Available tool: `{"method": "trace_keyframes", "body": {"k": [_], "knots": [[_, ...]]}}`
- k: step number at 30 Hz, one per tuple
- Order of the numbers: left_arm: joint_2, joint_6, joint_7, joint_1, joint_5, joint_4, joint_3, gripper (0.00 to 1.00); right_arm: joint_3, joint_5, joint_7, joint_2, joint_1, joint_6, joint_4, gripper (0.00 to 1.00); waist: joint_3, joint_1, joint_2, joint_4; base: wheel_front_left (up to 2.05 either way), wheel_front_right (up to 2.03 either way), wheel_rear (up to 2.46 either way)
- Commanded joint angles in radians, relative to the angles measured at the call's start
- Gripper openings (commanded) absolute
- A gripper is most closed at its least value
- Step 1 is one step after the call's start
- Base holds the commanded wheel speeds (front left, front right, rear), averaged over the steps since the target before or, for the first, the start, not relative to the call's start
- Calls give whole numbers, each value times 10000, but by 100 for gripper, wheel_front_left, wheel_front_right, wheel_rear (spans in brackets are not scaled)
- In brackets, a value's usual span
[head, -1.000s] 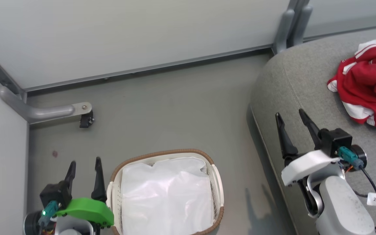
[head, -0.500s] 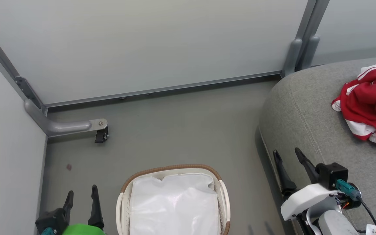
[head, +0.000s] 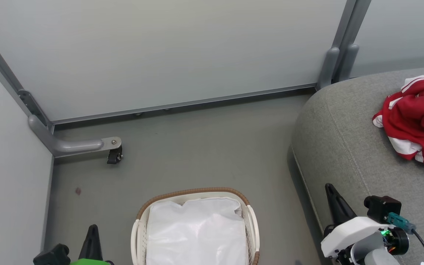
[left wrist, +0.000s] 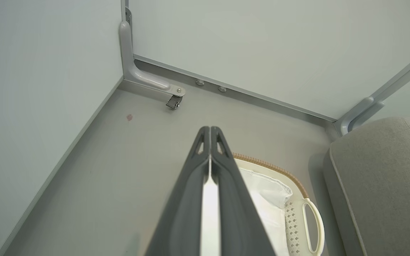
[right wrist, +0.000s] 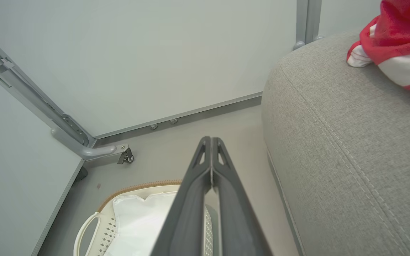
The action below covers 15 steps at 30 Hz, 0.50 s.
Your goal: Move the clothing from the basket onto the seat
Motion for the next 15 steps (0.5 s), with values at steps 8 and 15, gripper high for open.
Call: {"method": "trace_keyframes", "body": {"k": [8,15], "knots": [[45,-57,385,-296,-1550,-495,150,0,-271,1647,422,-35,-80,-2,-442,0,-11,1,0,1,0,0,0],[51,-81,680,-396,-2592,-702,234,0,-438,2741,722,-41,-48,-2,-613,0,-21,1,0,2,0,0,0]]}}
